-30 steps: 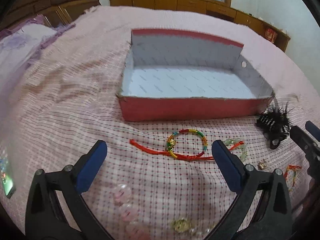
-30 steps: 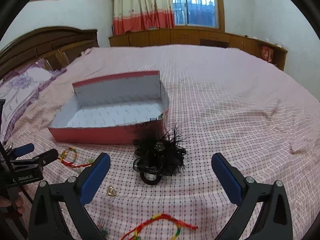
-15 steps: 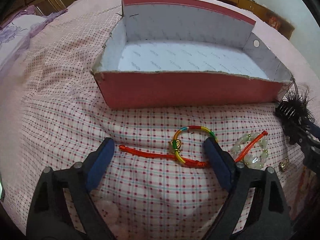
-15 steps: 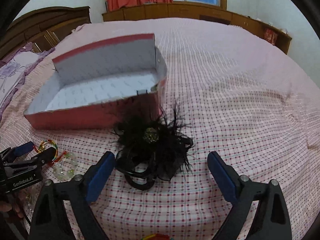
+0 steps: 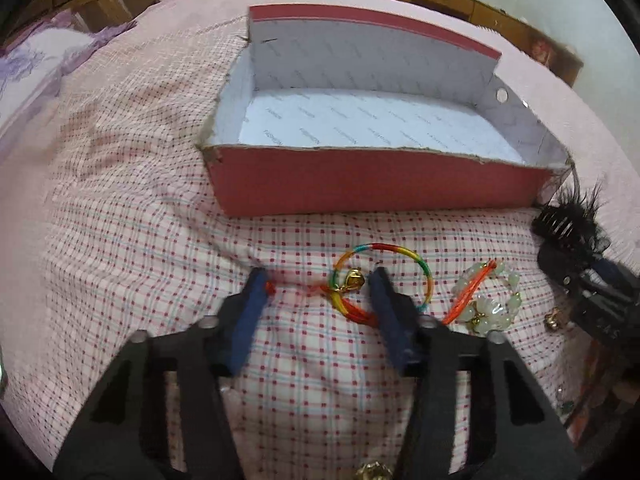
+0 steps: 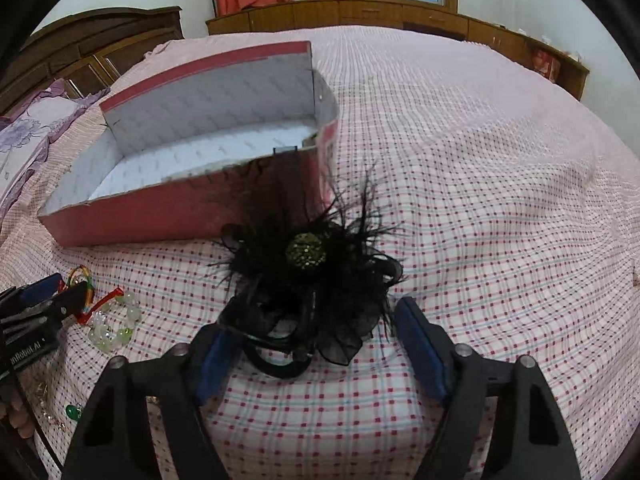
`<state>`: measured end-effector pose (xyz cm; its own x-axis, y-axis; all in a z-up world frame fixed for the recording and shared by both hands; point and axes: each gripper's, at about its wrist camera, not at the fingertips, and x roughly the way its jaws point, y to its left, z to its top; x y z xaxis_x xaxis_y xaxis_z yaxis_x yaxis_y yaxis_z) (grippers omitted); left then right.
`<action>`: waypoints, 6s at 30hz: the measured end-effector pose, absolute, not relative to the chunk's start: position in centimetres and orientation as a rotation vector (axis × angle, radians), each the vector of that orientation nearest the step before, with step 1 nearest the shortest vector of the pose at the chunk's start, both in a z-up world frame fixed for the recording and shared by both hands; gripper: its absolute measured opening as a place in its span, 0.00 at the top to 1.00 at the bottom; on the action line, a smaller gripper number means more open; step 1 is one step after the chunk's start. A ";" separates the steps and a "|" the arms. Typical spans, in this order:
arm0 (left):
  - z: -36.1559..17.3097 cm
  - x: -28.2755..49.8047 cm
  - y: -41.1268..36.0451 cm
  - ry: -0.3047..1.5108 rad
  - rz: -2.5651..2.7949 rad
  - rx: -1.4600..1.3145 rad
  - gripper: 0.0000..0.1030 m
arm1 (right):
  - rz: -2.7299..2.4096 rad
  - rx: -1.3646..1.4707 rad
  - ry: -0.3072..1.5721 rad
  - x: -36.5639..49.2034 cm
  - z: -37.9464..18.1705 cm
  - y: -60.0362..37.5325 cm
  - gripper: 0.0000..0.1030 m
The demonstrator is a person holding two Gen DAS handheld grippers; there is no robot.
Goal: Organize jewelry
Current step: 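Grasp the rainbow bell bracelet with the left gripper while the right grasps the black feather clip, then carry both items into the red shoebox and open both grippers, then grasp the pink bead bracelet with the left gripper while the right grasps the red-yellow string bracelet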
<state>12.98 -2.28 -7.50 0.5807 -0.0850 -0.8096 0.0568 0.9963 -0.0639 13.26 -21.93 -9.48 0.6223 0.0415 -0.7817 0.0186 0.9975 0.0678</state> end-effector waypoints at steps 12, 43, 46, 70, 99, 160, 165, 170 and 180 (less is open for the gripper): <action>-5.9 9.3 0.5 0.904 -0.111 -0.106 0.89 | 0.040 0.130 0.854 11.1 -8.8 -24.1 0.65; 4.1 11.9 0.9 0.649 -0.174 -0.079 0.89 | 0.168 0.130 0.664 8.1 1.5 -22.8 0.65; 3.8 13.9 1.0 0.650 -0.153 -0.068 0.89 | 0.168 0.105 0.654 9.7 1.8 -22.1 0.65; -3.8 26.7 -1.1 0.871 -0.119 0.036 0.89 | 0.131 0.008 0.860 24.0 -3.4 -18.4 0.65; 0.9 18.3 -2.2 0.816 -0.221 0.078 0.48 | 0.173 0.138 0.858 20.4 -0.4 -20.7 0.52; -6.9 5.7 3.3 1.031 -0.159 0.042 0.66 | 0.066 0.185 1.077 2.5 -7.1 -25.9 0.59; -7.1 5.7 2.9 1.020 -0.169 0.051 0.71 | 0.086 0.191 1.078 2.7 -7.7 -25.3 0.77; -7.0 5.4 2.7 1.016 -0.199 0.043 0.88 | 0.091 0.218 1.069 2.8 -7.9 -25.3 0.88; -6.0 4.9 3.1 0.993 -0.208 0.019 0.99 | 0.117 0.274 1.007 2.0 -7.1 -25.6 0.95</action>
